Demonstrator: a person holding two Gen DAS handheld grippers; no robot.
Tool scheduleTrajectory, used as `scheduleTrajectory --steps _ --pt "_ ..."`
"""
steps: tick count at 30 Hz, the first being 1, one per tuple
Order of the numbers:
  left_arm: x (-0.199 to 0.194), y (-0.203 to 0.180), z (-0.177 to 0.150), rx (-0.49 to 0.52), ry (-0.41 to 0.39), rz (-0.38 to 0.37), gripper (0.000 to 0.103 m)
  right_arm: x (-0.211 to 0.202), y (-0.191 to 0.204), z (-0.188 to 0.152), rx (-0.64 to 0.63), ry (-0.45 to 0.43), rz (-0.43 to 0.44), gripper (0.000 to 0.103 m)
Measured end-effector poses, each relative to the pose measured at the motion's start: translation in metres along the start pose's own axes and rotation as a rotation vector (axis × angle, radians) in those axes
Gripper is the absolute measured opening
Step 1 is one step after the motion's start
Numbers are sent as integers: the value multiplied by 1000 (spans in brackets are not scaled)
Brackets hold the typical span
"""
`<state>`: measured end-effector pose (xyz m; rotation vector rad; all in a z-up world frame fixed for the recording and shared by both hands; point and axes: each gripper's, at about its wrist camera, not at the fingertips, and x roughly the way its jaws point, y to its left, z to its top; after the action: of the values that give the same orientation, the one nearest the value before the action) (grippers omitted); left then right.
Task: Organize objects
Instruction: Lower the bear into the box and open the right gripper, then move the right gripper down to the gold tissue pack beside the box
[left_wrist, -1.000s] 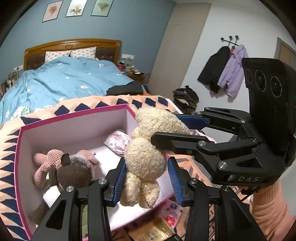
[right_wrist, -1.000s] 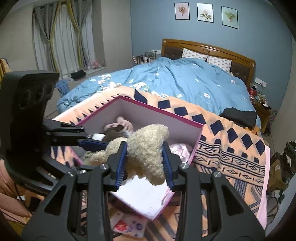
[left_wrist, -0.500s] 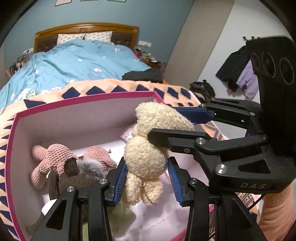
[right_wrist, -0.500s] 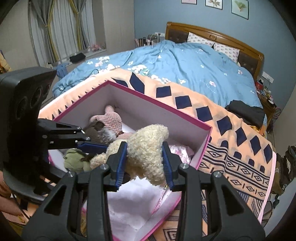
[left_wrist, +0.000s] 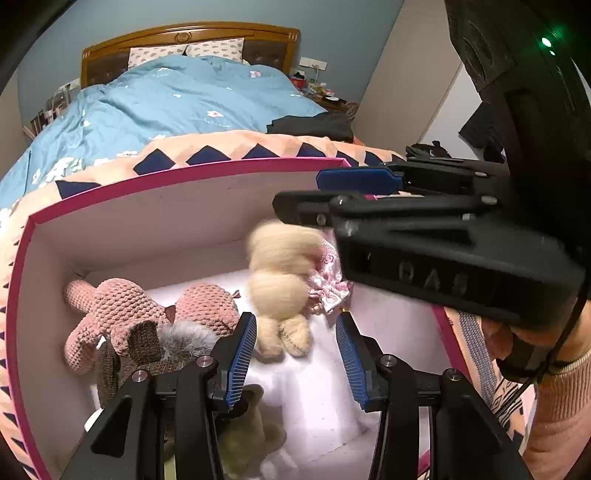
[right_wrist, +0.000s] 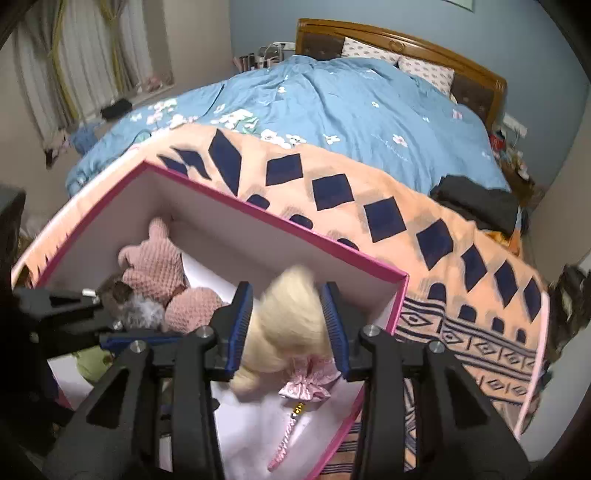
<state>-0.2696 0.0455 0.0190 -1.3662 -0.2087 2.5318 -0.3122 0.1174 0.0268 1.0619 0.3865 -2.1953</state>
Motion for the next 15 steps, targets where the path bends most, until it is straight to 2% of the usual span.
scheduleTrajectory --steps 3,5,9,15 --pt "-2 1 -2 4 -15 0 46 -6 -4 -6 33 -21 10 41" --pt "-6 2 -5 8 -36 -5 53 -14 -6 -12 58 -44 23 41" --pt "-21 -1 -13 33 -95 -4 61 -43 -8 -27 111 -121 103 41" --pt "-66 -11 -33 90 -213 -39 70 -95 3 -55 134 -240 219 42"
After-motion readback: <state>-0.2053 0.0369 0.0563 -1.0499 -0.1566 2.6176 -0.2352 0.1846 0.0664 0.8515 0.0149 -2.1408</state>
